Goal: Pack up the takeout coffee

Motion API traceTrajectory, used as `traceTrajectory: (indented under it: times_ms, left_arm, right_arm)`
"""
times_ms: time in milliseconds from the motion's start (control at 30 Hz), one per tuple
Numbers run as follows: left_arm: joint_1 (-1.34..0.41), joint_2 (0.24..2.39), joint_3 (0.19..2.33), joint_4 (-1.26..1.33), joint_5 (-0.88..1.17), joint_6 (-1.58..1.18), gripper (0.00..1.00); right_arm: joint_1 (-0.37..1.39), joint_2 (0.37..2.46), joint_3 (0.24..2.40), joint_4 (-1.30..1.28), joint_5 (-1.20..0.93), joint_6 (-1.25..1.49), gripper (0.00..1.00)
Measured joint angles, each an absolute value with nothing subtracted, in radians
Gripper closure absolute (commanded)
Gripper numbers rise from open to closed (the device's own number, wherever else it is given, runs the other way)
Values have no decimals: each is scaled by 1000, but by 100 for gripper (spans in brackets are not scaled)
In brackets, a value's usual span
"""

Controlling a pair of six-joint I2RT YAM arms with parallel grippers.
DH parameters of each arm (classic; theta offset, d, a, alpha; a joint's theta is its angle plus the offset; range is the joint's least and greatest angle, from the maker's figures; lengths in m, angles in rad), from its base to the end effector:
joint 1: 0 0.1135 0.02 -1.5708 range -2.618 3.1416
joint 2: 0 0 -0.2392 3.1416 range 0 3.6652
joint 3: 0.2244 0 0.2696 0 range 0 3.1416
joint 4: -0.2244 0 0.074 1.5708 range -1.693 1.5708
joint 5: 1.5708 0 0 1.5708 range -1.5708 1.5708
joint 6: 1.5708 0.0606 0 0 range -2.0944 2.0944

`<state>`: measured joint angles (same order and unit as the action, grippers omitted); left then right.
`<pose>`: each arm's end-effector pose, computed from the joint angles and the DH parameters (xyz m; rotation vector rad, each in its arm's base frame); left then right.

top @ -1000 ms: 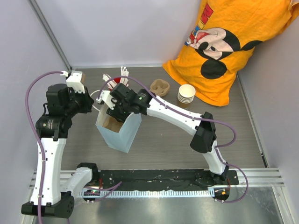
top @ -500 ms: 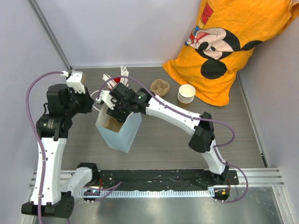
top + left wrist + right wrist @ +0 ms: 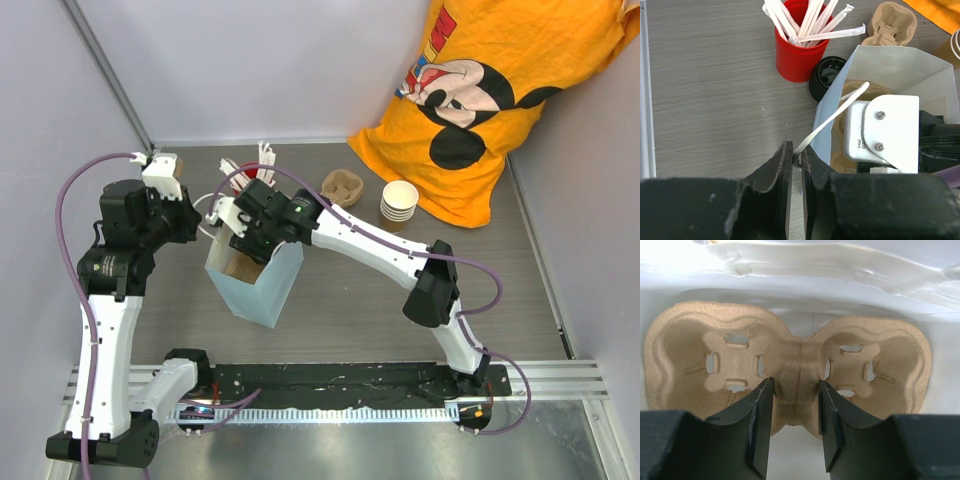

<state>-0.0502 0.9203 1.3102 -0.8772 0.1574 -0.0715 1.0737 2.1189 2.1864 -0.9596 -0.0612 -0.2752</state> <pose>0.2130 -0.0202 0.3966 0.0758 2.0586 -0.2373 0.2291 0.4301 0.2906 -1.5872 1.9418 0.4148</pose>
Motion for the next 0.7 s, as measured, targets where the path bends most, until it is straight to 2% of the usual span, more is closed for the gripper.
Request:
traceTrajectory:
  times_ms: [67, 100, 200, 700]
  left_arm:
    - [-50, 921, 1310, -876, 157, -72, 85]
    - [-50, 921, 1310, -875, 157, -72, 85]
    - [-50, 921, 1310, -872, 157, -72, 85]
    - [-50, 921, 1308, -871, 157, -72, 85]
  right_arm:
    - [1074, 2122, 2188, -960, -61, -278, 77]
    - [1074, 2123, 2189, -961, -61, -279, 69]
    - [1074, 2124, 2191, -963, -61, -280, 57]
    - [1074, 2125, 2235, -973, -61, -308, 17]
